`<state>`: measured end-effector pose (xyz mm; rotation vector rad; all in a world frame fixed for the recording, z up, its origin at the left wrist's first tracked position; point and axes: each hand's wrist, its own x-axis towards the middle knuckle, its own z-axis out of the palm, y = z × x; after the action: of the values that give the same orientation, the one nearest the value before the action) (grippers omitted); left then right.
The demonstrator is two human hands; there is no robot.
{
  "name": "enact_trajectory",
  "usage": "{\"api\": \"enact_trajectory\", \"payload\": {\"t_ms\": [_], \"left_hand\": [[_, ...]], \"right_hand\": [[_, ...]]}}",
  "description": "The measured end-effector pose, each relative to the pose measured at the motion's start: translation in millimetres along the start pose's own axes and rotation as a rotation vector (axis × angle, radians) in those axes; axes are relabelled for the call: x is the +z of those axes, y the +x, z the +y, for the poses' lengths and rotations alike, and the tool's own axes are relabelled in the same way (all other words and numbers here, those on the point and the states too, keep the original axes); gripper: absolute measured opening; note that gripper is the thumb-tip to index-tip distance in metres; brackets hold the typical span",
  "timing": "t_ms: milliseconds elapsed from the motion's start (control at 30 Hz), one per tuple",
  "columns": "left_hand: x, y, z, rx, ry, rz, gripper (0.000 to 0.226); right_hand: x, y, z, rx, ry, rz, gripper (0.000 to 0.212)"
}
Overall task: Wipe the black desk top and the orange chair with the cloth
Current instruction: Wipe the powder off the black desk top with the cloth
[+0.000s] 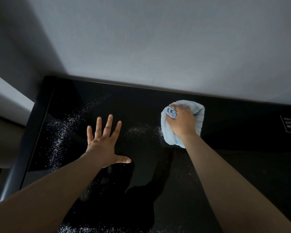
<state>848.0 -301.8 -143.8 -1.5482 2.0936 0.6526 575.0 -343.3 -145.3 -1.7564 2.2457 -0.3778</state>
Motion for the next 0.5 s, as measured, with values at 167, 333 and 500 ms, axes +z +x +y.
{"api": "enact_trajectory", "payload": {"t_ms": [167, 333, 500], "left_hand": [[0, 1, 0, -0.005, 0.014, -0.004, 0.136], [0, 0, 0, -0.006, 0.01, -0.01, 0.136], [0, -1, 1, -0.007, -0.003, -0.005, 0.137]], "right_hand": [[1, -17, 3, 0.031, 0.017, -0.003, 0.022], [2, -36, 7, 0.018, 0.029, 0.015, 0.027], [5, -63, 11, 0.017, 0.055, 0.039, 0.029]]}}
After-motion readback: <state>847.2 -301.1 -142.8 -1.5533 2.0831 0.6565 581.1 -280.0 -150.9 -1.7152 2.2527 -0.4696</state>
